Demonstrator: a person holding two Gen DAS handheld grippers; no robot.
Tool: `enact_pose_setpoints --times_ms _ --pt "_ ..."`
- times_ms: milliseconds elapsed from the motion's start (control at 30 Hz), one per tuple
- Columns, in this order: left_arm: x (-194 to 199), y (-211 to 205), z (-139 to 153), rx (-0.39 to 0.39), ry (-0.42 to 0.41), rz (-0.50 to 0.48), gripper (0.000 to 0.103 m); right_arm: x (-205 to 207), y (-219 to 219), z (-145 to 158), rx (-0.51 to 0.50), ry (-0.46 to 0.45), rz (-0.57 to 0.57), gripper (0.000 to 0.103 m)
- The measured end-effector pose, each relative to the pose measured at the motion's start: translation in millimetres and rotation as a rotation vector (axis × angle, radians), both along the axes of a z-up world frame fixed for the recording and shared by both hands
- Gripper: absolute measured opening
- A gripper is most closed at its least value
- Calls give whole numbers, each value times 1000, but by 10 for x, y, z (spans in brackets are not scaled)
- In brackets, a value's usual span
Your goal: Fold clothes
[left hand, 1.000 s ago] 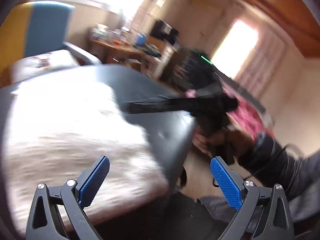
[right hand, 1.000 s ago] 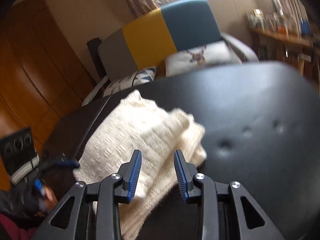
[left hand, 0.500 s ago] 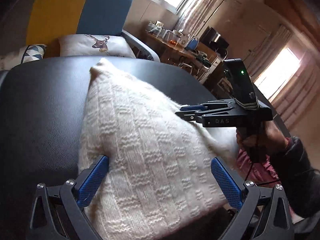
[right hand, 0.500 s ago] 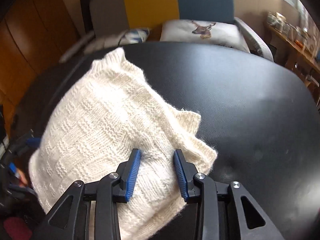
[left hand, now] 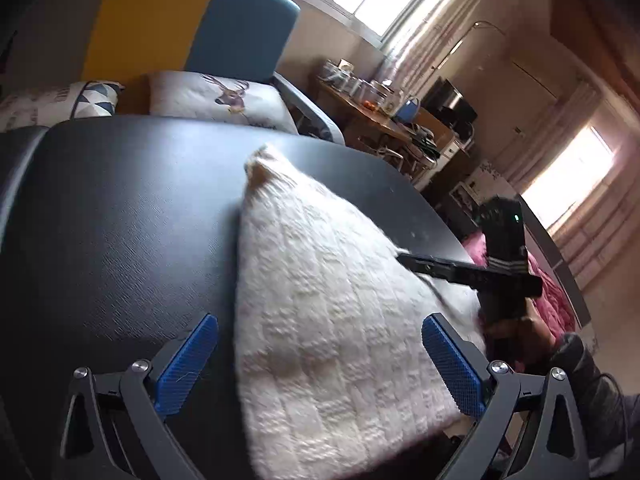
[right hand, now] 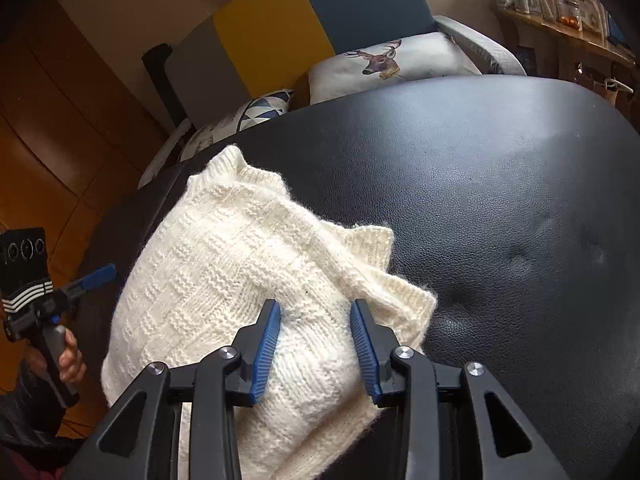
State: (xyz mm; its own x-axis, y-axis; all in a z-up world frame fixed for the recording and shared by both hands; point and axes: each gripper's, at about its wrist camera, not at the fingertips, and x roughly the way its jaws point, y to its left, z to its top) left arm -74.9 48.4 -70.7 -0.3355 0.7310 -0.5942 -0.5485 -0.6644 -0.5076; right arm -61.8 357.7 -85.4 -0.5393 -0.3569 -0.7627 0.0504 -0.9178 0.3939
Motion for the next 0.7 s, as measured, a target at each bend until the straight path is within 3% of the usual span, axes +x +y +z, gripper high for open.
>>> enact_pose_setpoints --times_ms 100,200,333,500,600,667,700 --pt "-321 -96 128 55 -6 8 102 34 -140 305 96 102 0 37" --pt "-729 -46 210 110 -36 -19 102 13 -349 516 73 169 77 40" --pt "-1289 303 137 179 -148 -146 102 -88 -678 512 52 155 210 43" --pt "-1773 703 -102 219 -337 -311 102 -248 -860 317 39 88 269 44" --pt "-1867 825 -195 181 -369 -397 101 -330 -897 340 30 100 277 44" --pt "-1889 872 -229 163 -382 -448 79 -384 -953 375 50 124 293 44" --pt "-1858 872 -220 146 -371 -462 50 -420 -986 367 64 124 303 44"
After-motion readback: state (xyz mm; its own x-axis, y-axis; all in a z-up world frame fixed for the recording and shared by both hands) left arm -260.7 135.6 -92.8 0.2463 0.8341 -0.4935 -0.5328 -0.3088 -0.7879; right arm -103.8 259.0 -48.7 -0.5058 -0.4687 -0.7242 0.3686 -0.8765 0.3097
